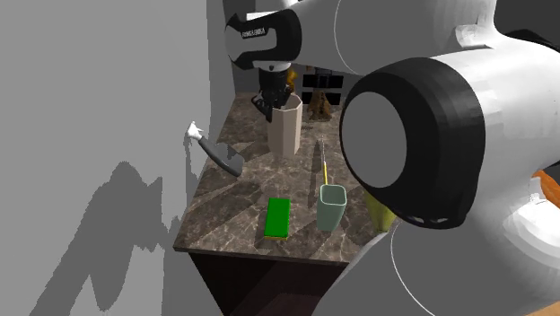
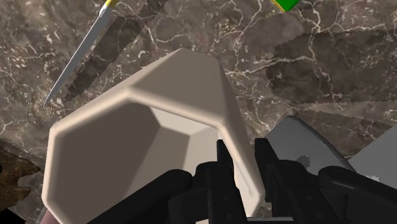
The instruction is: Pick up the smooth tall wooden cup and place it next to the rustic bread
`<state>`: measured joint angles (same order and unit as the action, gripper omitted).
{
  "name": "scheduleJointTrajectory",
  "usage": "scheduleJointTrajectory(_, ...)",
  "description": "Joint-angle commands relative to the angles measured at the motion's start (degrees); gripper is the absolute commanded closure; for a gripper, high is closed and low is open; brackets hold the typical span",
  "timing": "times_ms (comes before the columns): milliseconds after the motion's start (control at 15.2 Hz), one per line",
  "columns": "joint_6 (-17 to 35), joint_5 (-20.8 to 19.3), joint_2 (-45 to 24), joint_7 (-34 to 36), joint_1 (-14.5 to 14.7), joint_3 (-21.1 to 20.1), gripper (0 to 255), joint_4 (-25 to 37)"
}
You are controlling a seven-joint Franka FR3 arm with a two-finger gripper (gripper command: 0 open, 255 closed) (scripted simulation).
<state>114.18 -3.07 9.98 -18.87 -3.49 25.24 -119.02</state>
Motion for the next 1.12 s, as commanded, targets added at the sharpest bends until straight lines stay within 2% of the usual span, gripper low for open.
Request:
scheduleJointTrajectory(0, -1.8, -0.1, 0.3, 0.1, 0.0, -0.1, 255, 1.5)
scheduleJointTrajectory(1056, -14.1, 0.1, 0.3, 0.2, 0.3, -0.6, 255, 13.9)
